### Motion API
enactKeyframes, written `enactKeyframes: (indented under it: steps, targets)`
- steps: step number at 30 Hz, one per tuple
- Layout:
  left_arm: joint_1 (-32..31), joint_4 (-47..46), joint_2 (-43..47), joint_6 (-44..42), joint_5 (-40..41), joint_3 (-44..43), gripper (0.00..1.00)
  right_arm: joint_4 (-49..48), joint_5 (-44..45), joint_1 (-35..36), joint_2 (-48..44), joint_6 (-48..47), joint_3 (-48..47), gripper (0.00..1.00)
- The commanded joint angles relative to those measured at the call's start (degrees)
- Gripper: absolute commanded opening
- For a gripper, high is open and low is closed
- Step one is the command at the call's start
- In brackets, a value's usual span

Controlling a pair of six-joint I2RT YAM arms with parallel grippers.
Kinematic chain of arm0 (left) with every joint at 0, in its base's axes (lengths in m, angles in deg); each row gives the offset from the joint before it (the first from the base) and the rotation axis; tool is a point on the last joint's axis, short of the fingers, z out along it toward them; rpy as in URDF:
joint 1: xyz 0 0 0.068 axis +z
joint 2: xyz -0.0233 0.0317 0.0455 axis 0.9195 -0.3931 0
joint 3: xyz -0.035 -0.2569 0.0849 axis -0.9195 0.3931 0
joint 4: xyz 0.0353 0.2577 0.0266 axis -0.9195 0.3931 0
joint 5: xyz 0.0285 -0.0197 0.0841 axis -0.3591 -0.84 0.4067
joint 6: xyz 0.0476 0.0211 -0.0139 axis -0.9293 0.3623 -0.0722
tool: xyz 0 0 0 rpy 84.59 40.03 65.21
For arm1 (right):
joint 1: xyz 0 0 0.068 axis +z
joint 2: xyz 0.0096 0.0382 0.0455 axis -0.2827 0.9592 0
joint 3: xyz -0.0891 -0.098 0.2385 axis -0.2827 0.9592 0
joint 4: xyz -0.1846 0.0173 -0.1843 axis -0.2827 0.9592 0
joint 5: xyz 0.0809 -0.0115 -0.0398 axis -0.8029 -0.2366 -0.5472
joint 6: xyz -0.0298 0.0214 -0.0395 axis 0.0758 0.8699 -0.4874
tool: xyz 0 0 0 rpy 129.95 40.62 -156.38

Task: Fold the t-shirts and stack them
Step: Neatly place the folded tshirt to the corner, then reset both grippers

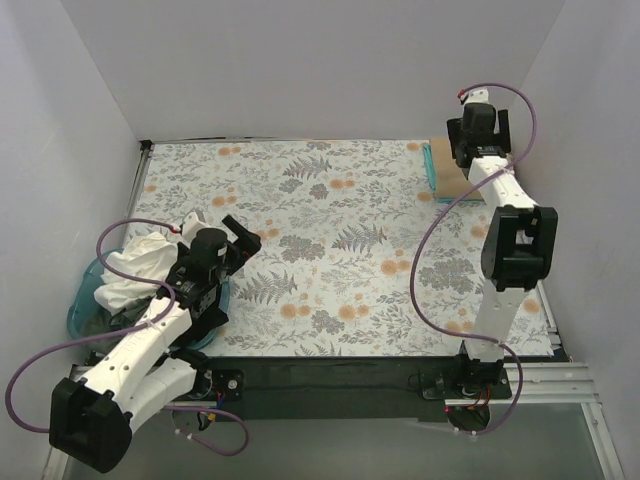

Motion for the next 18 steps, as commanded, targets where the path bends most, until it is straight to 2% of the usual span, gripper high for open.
enactKeyframes:
  steps: [1, 3, 4, 7, 12, 14, 18]
  targets:
    - [-0.22, 1.33, 0.95, 0.29, -1.17, -2.93, 0.98, -1.24, -3.51, 3.7, -12.63, 9.21, 8.82, 0.98]
    - [-0.13, 1.07, 0.51, -0.75, -2.4, -3.37, 0.98, -0.8, -6.75, 4.58, -20.17, 14.73, 15.25, 0.98]
    - [-0.22, 0.98, 0.07, -1.29, -3.27, -3.89, 0.98, -0.8, -12.94, 4.76, -22.83, 20.33, 23.12, 0.98]
    - [-0.13, 3.78, -2.56, -1.9, -5.38, -7.23, 0.98, -1.68, -20.01, 6.51, -32.67, 26.97, 36.76, 0.98]
    - [-0.13, 5.55, -4.06, -1.47, -7.68, -8.65, 0.98, -1.77, -22.75, 12.92, -49.43, 31.28, 52.7, 0.98]
    - [-0.13, 5.9, -3.01, -0.94, -8.2, -7.51, 0.98, -1.33, -26.78, 13.02, -54.99, 33.99, 60.41, 0.98]
    - [-0.13, 5.9, 0.5, 0.03, -7.94, -5.84, 0.98, -0.63, -28.03, 13.02, -73.59, 39.19, 71.76, 0.98]
